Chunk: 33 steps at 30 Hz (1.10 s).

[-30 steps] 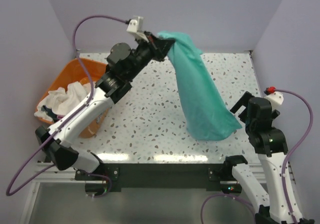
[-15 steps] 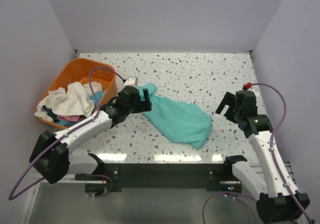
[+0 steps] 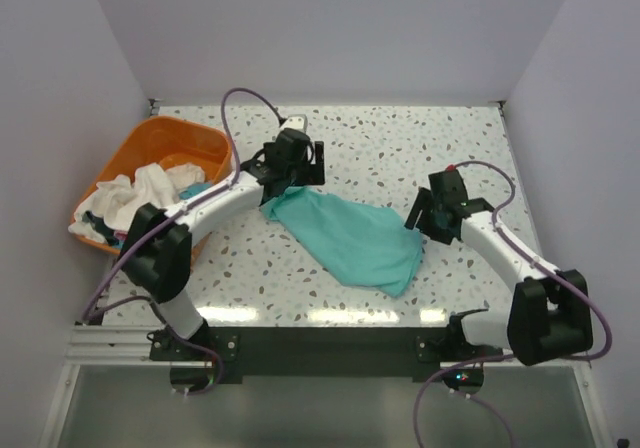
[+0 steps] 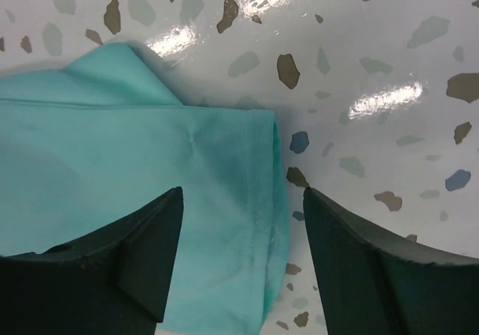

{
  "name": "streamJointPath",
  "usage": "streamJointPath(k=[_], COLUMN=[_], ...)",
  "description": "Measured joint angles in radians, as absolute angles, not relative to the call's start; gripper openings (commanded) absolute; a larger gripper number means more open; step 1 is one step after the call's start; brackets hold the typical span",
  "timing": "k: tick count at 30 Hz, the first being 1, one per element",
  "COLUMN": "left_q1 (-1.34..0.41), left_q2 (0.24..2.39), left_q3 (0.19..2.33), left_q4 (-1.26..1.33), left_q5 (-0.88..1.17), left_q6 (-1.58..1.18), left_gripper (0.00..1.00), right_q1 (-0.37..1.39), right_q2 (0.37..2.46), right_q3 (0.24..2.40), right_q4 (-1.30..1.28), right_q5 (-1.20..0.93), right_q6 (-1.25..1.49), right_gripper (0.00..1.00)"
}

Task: Fold and stack the t-shirts
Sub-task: Move the tshirt to the center of the board, then flatten the tshirt out

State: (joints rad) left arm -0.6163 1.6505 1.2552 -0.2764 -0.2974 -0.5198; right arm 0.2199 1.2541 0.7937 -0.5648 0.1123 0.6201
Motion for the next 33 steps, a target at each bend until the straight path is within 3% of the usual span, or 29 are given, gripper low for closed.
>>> streamJointPath(k=[3,15,19,24,26,27,31,33], left_q1=[-0.581,-0.522,-0.522,-0.519,-0.516,-0.514,-0.511,-0.510], left_q2=[1.799,2.145,2.183,2.241,2.252,2.255,2.259,2.259], left_q3=[1.345,1.647,1.655,1.692,1.710,1.713,1.717,1.718], left_q4=[-0.304,-0.356,-0.359,-0.361,-0.361,-0.361,-0.363,-0.364], left_q5=[-0.272,-0.229,-0.228,-0.241,-0.248,-0.253,-0.270,-0.274], left_q6=[-0.500,-0.408,-0.400,-0.402,-0.406,-0.407,-0.408,-0.405], left_gripper=[1.00,0.97,0.81,0.66,0.53,0.39,0.05,0.00], right_q1=[0.220,0.220,0.220,0.220,0.220,0.220,0.220,0.220], right_q2=[1.334,1.520,1.549,1.568,1.568,1.568,1.568,1.568], right_q3=[0.794,0.819,0.824,0.840,0.841,0.841,0.846,0.855], right_q4=[-0.532,-0.437,-0.415,-0.402,-0.403,-0.403,-0.410,-0.418], right_q5=[0.121,0.136,0.138,0.144,0.150,0.158,0.180,0.192], right_q6=[0.630,0.633,0.633,0.628,0.627,0.625,0.613,0.607], right_gripper=[0.57,0.42,0.32,0.30,0.32,0.34,0.37,0.38])
